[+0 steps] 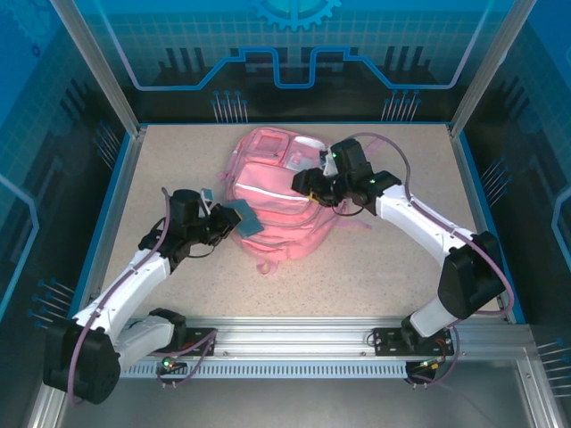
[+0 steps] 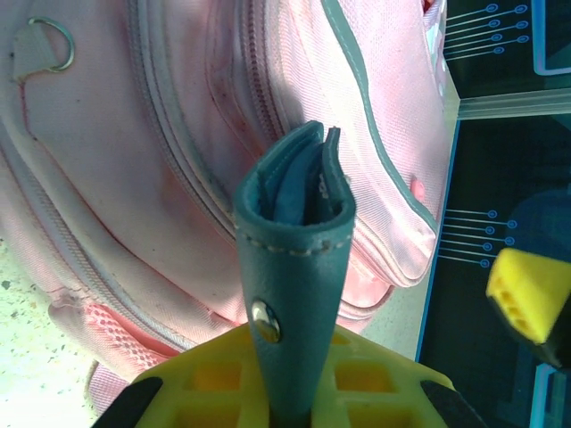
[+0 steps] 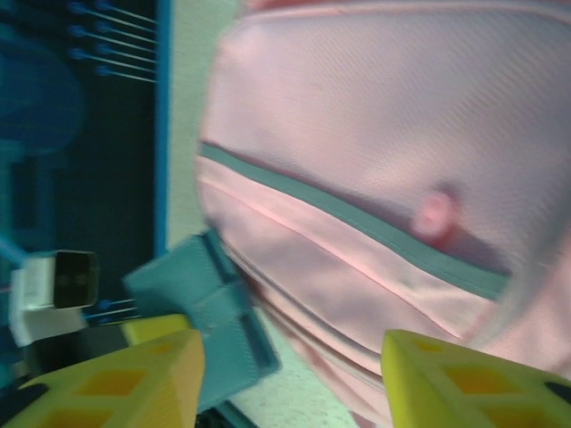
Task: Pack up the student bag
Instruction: Open the student bag at the top-center of the table.
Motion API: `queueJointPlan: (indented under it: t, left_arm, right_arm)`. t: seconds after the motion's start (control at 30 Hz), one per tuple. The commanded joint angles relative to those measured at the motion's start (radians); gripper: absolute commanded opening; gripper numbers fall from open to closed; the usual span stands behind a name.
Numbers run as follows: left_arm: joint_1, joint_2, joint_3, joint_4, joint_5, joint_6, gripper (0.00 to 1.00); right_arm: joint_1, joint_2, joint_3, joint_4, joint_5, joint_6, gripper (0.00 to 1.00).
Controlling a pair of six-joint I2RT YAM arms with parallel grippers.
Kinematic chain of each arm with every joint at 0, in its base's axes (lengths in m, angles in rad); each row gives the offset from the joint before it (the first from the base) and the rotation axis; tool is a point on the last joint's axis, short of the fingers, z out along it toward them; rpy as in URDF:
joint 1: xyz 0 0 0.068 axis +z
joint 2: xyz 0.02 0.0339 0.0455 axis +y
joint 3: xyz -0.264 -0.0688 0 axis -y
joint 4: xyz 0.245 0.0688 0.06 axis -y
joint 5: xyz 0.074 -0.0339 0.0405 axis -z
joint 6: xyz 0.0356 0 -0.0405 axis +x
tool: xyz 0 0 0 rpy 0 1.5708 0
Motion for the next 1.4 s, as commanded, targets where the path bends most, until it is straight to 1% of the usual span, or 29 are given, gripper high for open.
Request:
queueJointPlan:
  t: [0.0,0.1,0.2,0.33,0.43,0.57,0.67,0.77,0.97,1.17,1.27,1.37]
  left_arm:
    - [0.005,-0.031,-0.007,-0.042,-0.024,-0.022,0.10]
    - [0.007,-0.049,-0.008,-0.069,-0.046,-0.015,0.10]
    - [0.007,-0.046,-0.012,-0.067,-0.043,-0.019,0.10]
    - [0.007,-0.041,-0.022,-0.057,-0.036,-0.028,0.10]
    - [0.007,-0.037,-0.029,-0.048,-0.035,-0.029,0.10]
    - [0.007,-0.020,-0.037,-0.024,-0.024,-0.035,0.10]
    - [0.007,-0.007,-0.037,-0.019,-0.022,-0.035,0.10]
    - [0.007,0.004,-0.041,-0.014,-0.024,-0.035,0.10]
    - [0.007,0.023,-0.043,-0.006,-0.025,-0.029,0.10]
    - [0.007,0.029,-0.043,-0.006,-0.023,-0.026,0.10]
    - [0.007,0.027,-0.041,-0.001,-0.018,-0.026,0.10]
    - [0.007,0.027,-0.037,-0.003,-0.020,-0.024,0.10]
  right_arm:
    - [0.004,-0.019,-0.045,-0.127,0.114,0.001,0.58]
    - [0.009,-0.010,-0.091,-0.077,0.077,0.055,0.58]
    - [0.011,0.010,-0.104,-0.010,0.015,0.083,0.57]
    - [0.015,0.049,-0.077,-0.017,-0.009,0.105,0.55]
    - [0.017,0.063,-0.084,0.025,-0.044,0.128,0.54]
    - [0.017,0.075,-0.084,0.067,-0.090,0.157,0.49]
    - [0.016,0.056,-0.091,0.088,-0.091,0.175,0.45]
    - [0.014,0.031,-0.089,0.078,-0.082,0.182,0.44]
    - [0.012,-0.002,-0.085,0.047,-0.072,0.190,0.49]
    - [0.007,-0.007,-0.096,0.104,-0.106,0.218,0.48]
    - [0.006,0.003,-0.085,0.095,-0.104,0.217,0.47]
    - [0.008,0.010,-0.080,0.047,-0.077,0.237,0.48]
